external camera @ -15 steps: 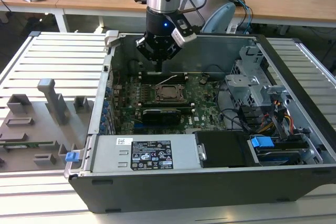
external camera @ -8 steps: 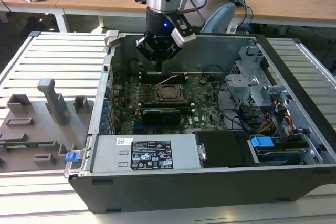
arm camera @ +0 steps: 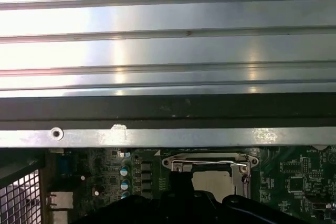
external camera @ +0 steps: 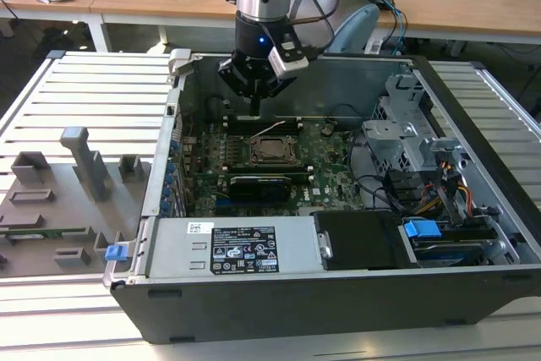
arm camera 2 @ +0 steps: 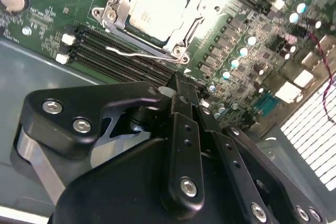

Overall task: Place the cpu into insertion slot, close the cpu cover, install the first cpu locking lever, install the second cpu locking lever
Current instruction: 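Install the first cpu locking lever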

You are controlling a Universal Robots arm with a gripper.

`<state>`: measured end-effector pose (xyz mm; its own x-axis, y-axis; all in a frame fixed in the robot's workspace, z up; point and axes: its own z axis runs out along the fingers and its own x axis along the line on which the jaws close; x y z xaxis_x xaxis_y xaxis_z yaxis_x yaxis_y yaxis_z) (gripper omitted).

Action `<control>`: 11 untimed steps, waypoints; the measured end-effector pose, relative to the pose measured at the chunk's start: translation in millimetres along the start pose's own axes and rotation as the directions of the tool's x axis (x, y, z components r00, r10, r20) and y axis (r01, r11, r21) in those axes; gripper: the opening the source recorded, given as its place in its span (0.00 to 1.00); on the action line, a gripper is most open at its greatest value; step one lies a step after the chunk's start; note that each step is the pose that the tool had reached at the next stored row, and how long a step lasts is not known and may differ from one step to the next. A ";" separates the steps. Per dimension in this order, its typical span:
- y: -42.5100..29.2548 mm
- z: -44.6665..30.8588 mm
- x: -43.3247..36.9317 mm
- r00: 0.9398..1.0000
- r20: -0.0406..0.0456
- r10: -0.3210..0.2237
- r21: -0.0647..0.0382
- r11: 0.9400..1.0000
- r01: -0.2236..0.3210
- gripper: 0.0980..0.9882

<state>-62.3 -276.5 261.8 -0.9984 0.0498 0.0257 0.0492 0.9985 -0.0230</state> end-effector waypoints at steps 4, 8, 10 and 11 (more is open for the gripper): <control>0.1 0.9 -0.1 1.000 -0.001 0.026 -0.007 1.000 -0.026 0.01; 0.1 6.1 -0.2 1.000 -0.001 0.026 -0.007 1.000 -0.026 0.01; 0.2 8.4 -0.2 1.000 -0.001 0.026 -0.007 1.000 -0.026 0.01; 0.2 9.1 -0.3 1.000 -0.001 0.026 -0.007 1.000 -0.026 0.01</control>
<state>-62.2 -276.6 252.7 -0.9968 0.0760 0.0262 0.0756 0.9970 -0.0166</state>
